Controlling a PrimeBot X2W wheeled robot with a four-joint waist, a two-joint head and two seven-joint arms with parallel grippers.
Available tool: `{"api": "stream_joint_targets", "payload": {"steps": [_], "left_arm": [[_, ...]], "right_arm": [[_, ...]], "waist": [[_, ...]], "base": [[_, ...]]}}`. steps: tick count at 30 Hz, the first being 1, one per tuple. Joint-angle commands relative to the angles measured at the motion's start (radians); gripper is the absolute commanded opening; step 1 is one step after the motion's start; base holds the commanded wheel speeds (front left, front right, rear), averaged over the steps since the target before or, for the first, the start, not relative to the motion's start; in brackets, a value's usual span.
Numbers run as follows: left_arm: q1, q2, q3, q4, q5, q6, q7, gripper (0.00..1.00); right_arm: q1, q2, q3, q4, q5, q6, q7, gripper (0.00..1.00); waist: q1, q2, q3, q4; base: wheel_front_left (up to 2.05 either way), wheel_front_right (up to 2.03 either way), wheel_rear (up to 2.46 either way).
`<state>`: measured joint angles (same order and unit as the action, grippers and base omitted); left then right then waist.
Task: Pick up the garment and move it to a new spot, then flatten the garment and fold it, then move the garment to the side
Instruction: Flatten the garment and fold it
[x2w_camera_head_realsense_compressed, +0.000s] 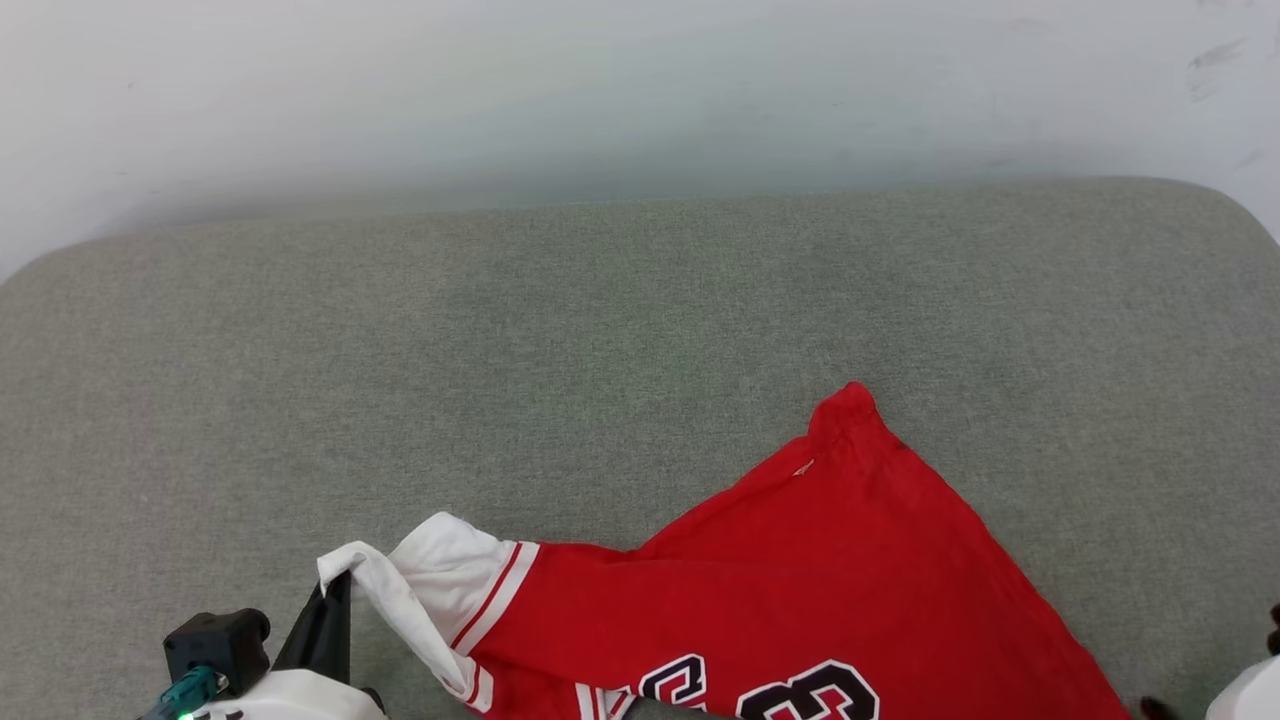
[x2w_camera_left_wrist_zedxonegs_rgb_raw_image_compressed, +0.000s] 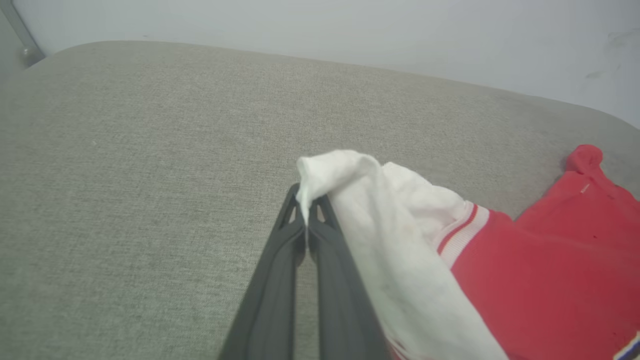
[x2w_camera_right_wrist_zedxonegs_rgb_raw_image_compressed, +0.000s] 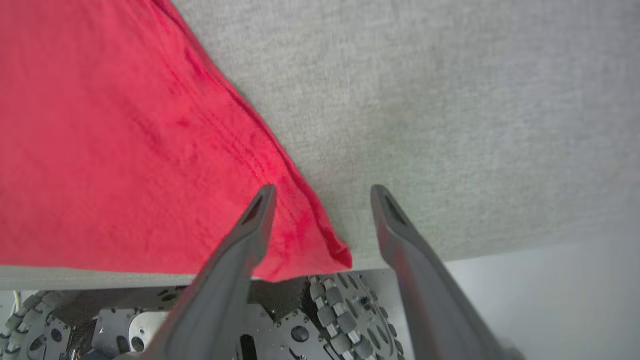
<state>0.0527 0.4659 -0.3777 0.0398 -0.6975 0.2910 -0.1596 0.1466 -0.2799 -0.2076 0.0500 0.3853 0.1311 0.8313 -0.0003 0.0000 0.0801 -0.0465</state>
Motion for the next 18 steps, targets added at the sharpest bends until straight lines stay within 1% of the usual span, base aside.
{"api": "stream_joint_targets", "payload": {"steps": [1,4,5,7,10,12,14,16,18], "left_arm": [[-0.005,0.009,-0.002,-0.008,0.011,0.007,0.005,0.00],[-0.023,0.013,-0.008,-0.022,0.019,0.008,0.014,0.00],[-0.023,0.013,-0.008,-0.022,0.019,0.008,0.014,0.00],[-0.033,0.015,-0.011,-0.032,0.024,0.009,0.019,0.00],[-0.060,0.014,-0.016,-0.050,0.031,0.007,0.021,0.00],[-0.079,0.011,-0.020,-0.062,0.037,0.002,0.021,0.00],[-0.098,0.008,-0.026,-0.070,0.043,-0.001,0.021,0.00],[-0.120,0.005,-0.032,-0.080,0.047,-0.009,0.020,0.00],[-0.141,0.002,-0.039,-0.084,0.053,-0.016,0.017,0.00]], "right_arm": [[-0.032,0.011,-0.021,0.004,-0.016,-0.001,-0.056,1.00],[-0.087,0.020,-0.041,0.008,-0.037,0.000,-0.184,1.00],[-0.087,0.020,-0.041,0.008,-0.037,0.000,-0.184,1.00],[-0.129,0.030,-0.041,0.016,-0.048,0.000,-0.285,1.00],[-0.202,0.038,-0.017,0.037,-0.055,0.000,-0.413,1.00],[-0.252,0.040,0.014,0.056,-0.045,0.000,-0.470,1.00],[-0.299,0.029,0.046,0.079,-0.045,-0.001,-0.492,1.00],[-0.352,0.025,0.083,0.092,-0.024,0.000,-0.488,1.00],[-0.387,0.018,0.134,0.105,-0.008,0.000,-0.435,1.00]], "waist": [[0.0003,0.0000,0.004,0.002],[0.0003,0.0000,0.018,0.010],[0.0003,0.0000,0.018,0.010],[0.0003,0.0000,0.033,0.016],[0.0003,0.0000,0.063,0.029],[0.0003,0.0000,0.085,0.038],[0.0003,0.0000,0.105,0.049],[0.0003,0.0000,0.128,0.062],[0.0003,0.0000,0.150,0.075]], "base": [[0.00,0.00,0.00],[0.00,0.00,0.00],[0.00,0.00,0.00],[0.00,0.00,0.00],[0.00,0.00,0.00],[0.00,0.00,0.00],[0.00,0.00,0.00],[0.00,0.00,0.00],[0.00,0.00,0.00]]}}
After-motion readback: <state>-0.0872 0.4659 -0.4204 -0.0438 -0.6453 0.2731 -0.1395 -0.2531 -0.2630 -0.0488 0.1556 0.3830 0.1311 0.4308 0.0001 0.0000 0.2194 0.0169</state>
